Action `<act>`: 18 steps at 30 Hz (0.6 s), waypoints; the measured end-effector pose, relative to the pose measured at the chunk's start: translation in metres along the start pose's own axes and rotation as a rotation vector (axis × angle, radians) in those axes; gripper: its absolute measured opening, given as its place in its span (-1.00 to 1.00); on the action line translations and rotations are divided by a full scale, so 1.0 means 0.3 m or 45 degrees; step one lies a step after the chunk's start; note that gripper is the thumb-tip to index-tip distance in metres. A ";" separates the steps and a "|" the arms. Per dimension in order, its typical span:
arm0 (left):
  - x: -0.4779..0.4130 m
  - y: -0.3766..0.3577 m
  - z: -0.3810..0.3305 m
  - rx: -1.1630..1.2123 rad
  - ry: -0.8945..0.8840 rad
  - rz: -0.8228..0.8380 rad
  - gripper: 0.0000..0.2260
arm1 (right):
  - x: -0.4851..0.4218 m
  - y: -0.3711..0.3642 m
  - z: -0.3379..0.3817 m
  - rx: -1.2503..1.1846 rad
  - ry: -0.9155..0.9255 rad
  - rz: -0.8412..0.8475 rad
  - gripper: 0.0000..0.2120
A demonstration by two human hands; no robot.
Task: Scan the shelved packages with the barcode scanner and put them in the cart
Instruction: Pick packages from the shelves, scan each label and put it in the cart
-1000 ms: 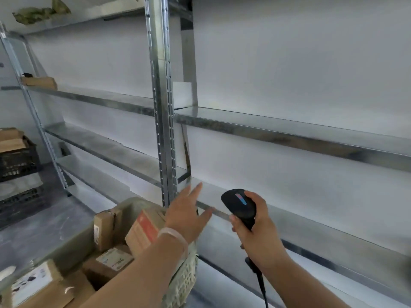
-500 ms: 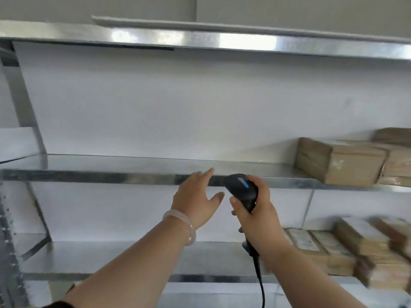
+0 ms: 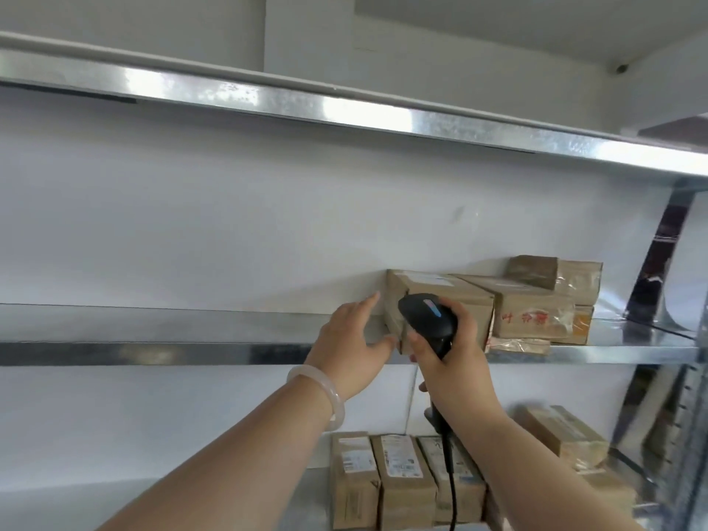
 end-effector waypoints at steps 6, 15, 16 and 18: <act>-0.140 -0.138 -0.077 -0.015 0.024 0.022 -0.43 | -0.119 0.164 -0.132 -0.035 -0.016 -0.137 -0.52; -0.310 -0.246 -0.077 0.001 0.083 0.003 -0.44 | -0.256 0.299 -0.240 0.013 -0.029 -0.305 -0.55; -0.314 -0.254 -0.080 0.024 0.069 -0.017 -0.48 | -0.264 0.305 -0.247 0.014 -0.024 -0.313 -0.54; -0.311 -0.268 -0.084 0.047 0.032 -0.064 -0.55 | -0.275 0.316 -0.256 0.003 -0.021 -0.326 -0.52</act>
Point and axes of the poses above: each hand's wrist, its own x-axis away from the middle knuckle, its own y-axis out of the back of the hand, z = x × y, the point moved 5 cm from there along -x, towards the middle knuckle, and after that the axes turned 8 degrees about y, right-handed, at the moved point
